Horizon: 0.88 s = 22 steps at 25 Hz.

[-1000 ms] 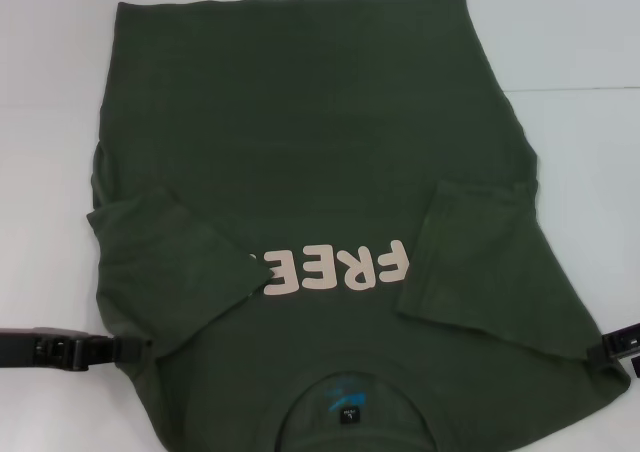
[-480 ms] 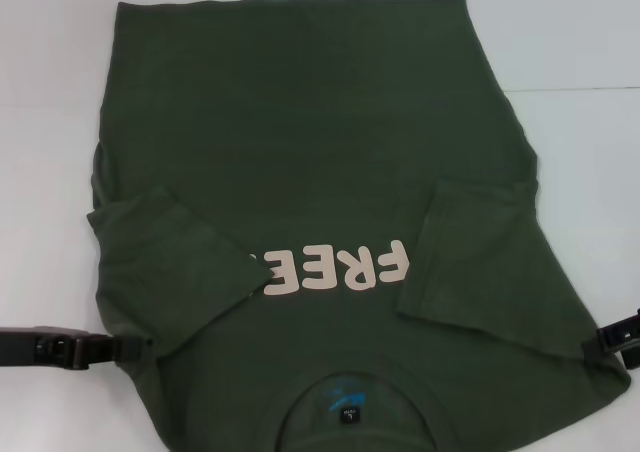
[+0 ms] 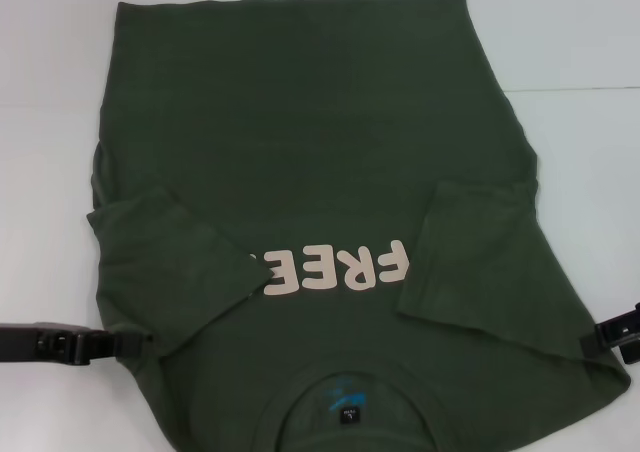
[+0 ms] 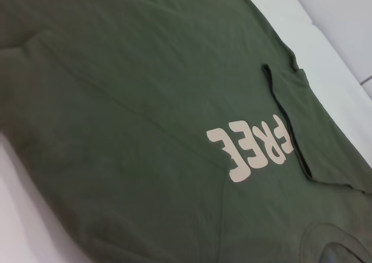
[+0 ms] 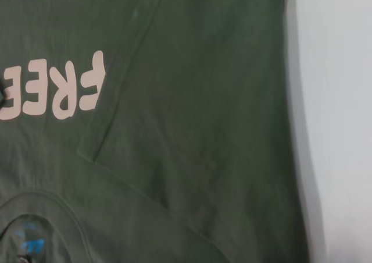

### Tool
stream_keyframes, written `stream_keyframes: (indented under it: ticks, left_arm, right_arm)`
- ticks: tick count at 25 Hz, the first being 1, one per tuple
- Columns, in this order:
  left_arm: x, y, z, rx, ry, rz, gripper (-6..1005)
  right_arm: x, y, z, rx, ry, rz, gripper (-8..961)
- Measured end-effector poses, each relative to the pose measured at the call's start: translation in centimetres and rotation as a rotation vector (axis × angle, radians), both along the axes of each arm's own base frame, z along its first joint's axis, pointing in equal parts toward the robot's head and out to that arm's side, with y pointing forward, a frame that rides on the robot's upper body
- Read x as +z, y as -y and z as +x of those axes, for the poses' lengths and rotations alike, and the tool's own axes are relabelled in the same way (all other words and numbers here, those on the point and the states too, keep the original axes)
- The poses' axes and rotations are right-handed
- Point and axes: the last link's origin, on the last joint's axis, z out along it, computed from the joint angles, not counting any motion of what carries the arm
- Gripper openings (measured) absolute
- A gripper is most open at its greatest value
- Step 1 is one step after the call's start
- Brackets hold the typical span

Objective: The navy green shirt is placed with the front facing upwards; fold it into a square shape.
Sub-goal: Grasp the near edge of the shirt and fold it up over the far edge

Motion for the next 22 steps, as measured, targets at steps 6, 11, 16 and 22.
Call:
stream_keyframes:
  ticks: [6, 11, 16, 22]
  left_arm:
    - [0.0, -0.1, 0.0, 0.003, -0.002, 0.003, 46]
    - [0.0, -0.1, 0.0, 0.003, -0.002, 0.003, 47]
    - [0.0, -0.1, -0.1, 0.003, -0.002, 0.004, 48]
    - [0.0, -0.1, -0.1, 0.004, -0.002, 0.004, 50]
  right_arm:
    - [-0.2, -0.1, -0.1, 0.002, 0.005, -0.009, 764]
    - [-0.4, 0.0, -0.2, 0.002, 0.019, -0.028, 764]
    - [-0.5, -0.1, -0.3, 0.009, 0.027, -0.040, 763]
    - [-1.1, 0.0, -0.5, 0.016, 0.028, -0.052, 763]
